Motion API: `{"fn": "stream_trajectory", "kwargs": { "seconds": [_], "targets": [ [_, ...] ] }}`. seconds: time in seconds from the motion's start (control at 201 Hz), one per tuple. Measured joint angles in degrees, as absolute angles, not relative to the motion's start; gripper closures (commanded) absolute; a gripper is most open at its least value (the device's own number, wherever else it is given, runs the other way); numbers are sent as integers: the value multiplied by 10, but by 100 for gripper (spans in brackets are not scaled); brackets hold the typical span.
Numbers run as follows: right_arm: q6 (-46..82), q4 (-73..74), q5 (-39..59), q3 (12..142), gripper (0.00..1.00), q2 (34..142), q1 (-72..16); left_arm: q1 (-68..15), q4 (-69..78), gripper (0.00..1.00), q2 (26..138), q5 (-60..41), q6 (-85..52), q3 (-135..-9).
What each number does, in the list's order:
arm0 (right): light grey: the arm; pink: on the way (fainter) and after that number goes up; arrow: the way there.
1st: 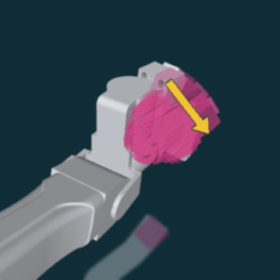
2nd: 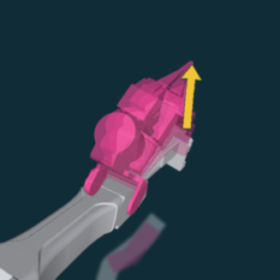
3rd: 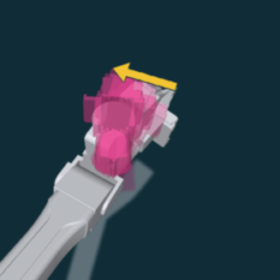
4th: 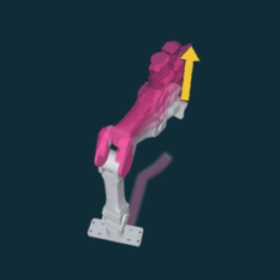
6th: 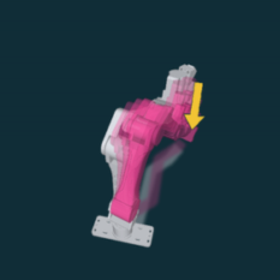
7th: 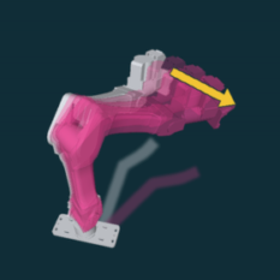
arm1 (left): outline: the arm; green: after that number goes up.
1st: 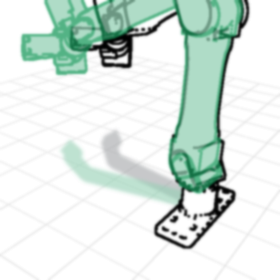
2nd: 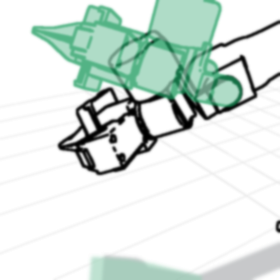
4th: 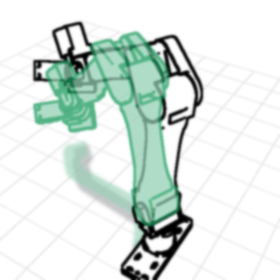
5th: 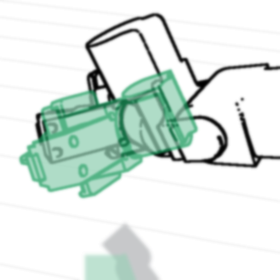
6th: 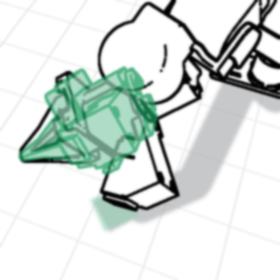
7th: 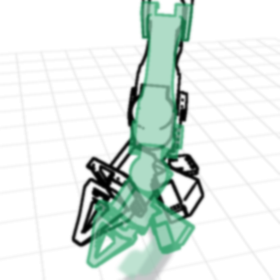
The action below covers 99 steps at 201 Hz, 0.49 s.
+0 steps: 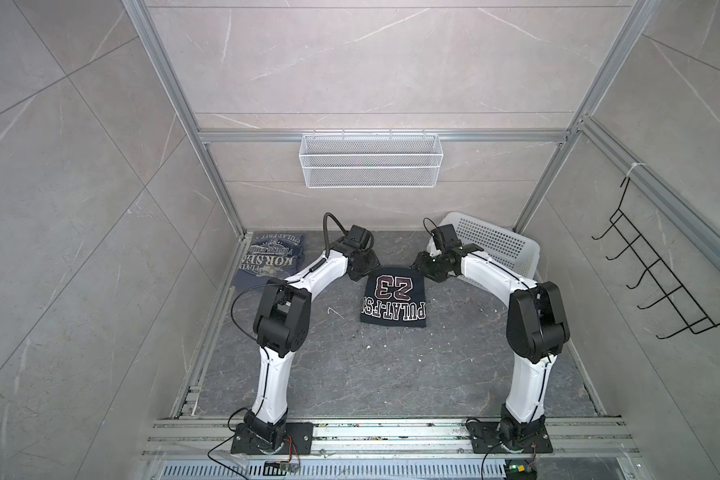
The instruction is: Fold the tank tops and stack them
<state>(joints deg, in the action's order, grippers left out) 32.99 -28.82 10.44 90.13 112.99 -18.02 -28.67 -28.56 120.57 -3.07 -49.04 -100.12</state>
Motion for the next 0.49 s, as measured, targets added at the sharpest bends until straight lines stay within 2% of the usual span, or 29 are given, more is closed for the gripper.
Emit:
{"fn": "stream_trajectory", "kwargs": {
  "seconds": [0.075, 0.274, 0.493],
  "targets": [
    [321, -289, 95, 893, 29, 1118, -180, -286, -287, 22, 1185, -14, -476, -984],
    [310, -284, 92, 799, 29, 1042, -182, -286, -287, 19, 1099, -6, -425, -914],
    [323, -244, 114, 705, 22, 1022, -184, -286, -270, 12, 1095, -53, -397, -847]
  ]
}}
